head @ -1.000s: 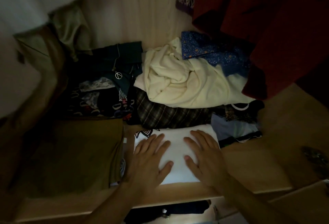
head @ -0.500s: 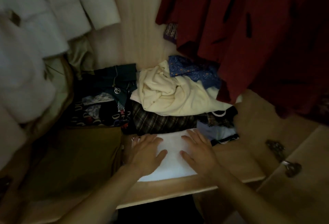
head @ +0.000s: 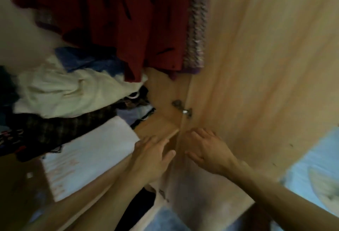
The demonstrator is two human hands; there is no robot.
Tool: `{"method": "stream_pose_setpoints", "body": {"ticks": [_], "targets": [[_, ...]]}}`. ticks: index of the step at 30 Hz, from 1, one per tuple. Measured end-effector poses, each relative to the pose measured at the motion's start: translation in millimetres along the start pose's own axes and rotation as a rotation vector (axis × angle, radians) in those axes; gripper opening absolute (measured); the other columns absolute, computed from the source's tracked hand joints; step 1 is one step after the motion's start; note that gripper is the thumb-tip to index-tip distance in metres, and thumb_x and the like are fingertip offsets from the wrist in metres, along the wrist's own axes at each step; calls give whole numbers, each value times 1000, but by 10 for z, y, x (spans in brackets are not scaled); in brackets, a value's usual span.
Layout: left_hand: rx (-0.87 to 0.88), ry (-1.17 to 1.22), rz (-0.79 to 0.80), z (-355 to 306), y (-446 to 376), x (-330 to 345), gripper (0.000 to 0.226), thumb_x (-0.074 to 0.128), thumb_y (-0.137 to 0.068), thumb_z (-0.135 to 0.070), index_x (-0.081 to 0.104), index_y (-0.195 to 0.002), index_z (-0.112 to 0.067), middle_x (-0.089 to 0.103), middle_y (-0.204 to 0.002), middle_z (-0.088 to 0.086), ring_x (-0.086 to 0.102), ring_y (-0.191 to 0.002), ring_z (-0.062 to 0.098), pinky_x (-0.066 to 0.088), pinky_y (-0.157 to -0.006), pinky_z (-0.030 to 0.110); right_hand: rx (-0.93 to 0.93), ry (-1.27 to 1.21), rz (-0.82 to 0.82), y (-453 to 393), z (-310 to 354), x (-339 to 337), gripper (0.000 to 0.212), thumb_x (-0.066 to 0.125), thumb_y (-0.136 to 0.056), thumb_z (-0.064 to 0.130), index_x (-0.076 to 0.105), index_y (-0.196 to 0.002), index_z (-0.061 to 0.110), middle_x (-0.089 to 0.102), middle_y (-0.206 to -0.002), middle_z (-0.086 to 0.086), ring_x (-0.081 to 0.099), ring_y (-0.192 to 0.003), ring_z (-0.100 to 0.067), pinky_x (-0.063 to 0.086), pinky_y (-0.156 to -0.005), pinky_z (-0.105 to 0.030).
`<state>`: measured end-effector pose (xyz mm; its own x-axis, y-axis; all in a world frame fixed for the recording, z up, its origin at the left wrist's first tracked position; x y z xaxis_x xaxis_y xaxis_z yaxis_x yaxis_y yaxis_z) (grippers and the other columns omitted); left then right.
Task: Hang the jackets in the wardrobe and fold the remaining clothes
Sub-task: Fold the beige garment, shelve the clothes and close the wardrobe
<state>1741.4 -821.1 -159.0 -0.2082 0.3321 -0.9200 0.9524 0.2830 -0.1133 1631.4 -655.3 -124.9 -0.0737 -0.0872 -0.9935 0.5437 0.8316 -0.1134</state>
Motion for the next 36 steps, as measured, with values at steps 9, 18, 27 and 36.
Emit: {"method": "stream_pose_setpoints", "body": {"ticks": [9, 18, 27, 36], "targets": [[409, -95, 97, -1836, -102, 632, 66, 34, -93, -66, 23, -153, -40, 37, -150, -17, 33, -137, 12, 27, -111, 36, 387, 31, -52, 1685, -1315, -168, 65, 37, -89, 68, 35, -145, 35, 42, -146, 9, 34, -138, -20, 24, -116, -52], [730, -123, 196, -4396, 88, 1793, 62, 36, -95, -65, 31, -150, -38, 35, -152, -16, 32, -140, 9, 25, -115, 32, 738, -35, -74, 4217, -2948, -126, 68, 30, -89, 72, 28, -148, 39, 28, -158, 9, 20, -147, -21, 20, -118, -51], [809, -132, 354, -6254, 257, 2845, 57, 37, -95, -64, 39, -144, -36, 38, -146, -15, 39, -134, 11, 33, -109, 32, 953, -97, -38, 6090, -4070, -56, 70, 29, -90, 73, 20, -151, 40, 12, -164, 4, 10, -150, -23, 17, -119, -53], [847, -23, 451, -7343, -135, 3628, 60, 40, -96, -61, 26, -148, -36, 43, -145, -12, 44, -124, 13, 35, -101, 32, 1116, -56, -8, 6735, -4906, 97, 67, 30, -94, 68, 18, -152, 38, 9, -165, 4, 12, -150, -23, 18, -118, -54]]}}
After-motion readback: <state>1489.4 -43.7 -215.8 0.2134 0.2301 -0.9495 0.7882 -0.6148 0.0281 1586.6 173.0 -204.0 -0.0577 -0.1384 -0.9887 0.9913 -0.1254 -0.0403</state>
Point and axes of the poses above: each hand's wrist, its own y-axis away from the middle knuckle, its own x-axis out of the palm, z = x × y, the point moved 4 cm from there along -y, towards the middle knuckle
